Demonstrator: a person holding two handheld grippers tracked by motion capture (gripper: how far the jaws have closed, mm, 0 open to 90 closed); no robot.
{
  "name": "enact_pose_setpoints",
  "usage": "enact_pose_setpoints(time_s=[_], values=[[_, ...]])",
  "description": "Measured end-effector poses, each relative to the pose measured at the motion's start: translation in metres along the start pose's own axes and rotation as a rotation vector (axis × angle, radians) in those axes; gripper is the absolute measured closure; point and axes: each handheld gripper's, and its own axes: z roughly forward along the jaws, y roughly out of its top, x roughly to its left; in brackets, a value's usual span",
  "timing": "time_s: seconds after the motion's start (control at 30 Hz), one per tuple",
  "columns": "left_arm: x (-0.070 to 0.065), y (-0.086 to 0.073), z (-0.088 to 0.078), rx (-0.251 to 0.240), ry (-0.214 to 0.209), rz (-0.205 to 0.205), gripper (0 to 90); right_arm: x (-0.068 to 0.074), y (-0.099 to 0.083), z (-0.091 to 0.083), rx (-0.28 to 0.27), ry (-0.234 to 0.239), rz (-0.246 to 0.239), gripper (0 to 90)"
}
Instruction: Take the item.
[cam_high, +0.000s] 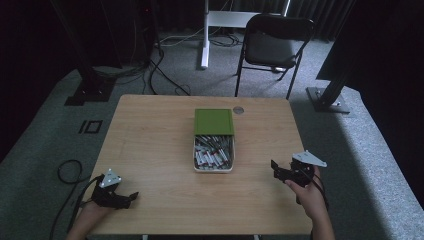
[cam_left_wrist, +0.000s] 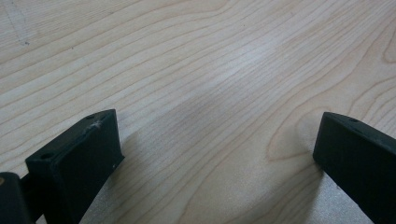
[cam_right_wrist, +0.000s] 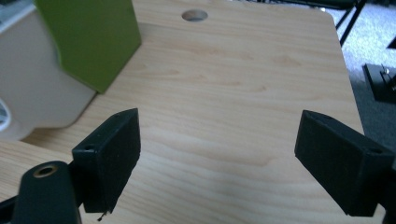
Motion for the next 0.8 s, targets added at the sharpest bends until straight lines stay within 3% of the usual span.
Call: enact_pose_setpoints(time_s=[0.8], values=[[0.0, 0.0, 0.0, 0.0, 0.0, 0.0, 1.7, 0.048, 0.044, 0.008, -0.078, 0.106, -0.063, 15.1]])
